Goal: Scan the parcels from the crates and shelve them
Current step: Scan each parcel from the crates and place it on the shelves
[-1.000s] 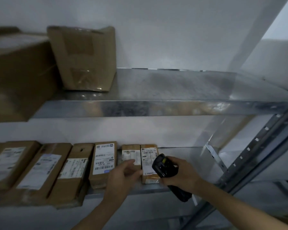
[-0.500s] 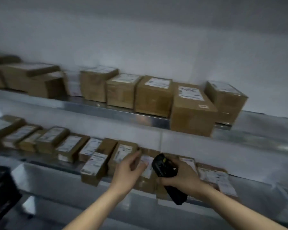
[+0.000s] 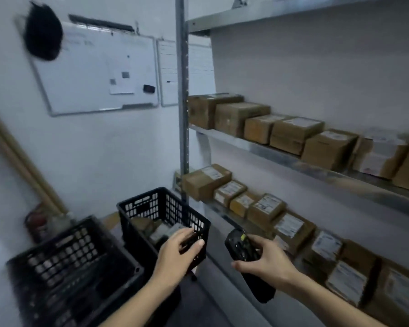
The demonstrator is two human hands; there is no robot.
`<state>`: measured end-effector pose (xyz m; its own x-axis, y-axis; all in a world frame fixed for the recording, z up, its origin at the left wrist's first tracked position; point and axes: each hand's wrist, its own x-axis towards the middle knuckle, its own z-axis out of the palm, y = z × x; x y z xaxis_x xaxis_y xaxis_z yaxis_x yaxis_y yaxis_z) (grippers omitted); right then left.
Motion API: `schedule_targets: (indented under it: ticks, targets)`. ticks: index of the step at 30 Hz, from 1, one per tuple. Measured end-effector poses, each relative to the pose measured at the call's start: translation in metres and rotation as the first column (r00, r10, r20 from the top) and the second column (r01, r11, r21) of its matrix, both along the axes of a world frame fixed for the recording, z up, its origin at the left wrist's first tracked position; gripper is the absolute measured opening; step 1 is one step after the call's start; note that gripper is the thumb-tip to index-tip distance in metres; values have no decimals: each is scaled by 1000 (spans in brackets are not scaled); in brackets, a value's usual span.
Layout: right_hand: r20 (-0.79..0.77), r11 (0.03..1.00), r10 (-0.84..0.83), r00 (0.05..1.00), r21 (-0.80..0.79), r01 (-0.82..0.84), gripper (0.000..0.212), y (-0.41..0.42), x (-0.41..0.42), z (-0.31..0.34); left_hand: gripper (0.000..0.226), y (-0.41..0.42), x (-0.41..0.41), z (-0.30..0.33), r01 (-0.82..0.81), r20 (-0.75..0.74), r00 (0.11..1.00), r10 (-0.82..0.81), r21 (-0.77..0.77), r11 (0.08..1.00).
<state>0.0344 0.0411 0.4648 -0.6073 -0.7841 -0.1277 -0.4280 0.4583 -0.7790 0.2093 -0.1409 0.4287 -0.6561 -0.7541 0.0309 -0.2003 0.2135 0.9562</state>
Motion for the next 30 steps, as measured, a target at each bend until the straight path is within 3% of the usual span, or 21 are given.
schedule_targets:
  ticks: [2,6,11,15,19,24,30]
  targets:
    - [31,999,48,998,17,-49,42,-49,12,-15,49,-37,22,-11,-73,24,997,74,-27,997]
    - [56,992,126,990,10,-127,79,-144,17,-54,55,-110,46,-36,-180,81,980,181,-17,983]
    - [108,987,156,982,23,-159,65,-248,-8,-91,57,-208,32,-68,-240,143,962,231,53,969]
    - [118,982,173,978,54,-180,83,-324,-46,-128,57,-285,9,-100,-310,167,941,293,86,947]
    - [152,980,149,977,112,-167,85,-379,-74,-155,54,-340,-12,-125,-351,192,925,327,108,930]
    - [184,968,155,971,168,-186,49,-434,-94,-176,55,-404,-36,-148,-359,213,919,331,108,927]
    - [231,961,138,963,204,-187,42,-498,-113,-214,54,-472,-69,-182,-345,243,919,309,120,931]
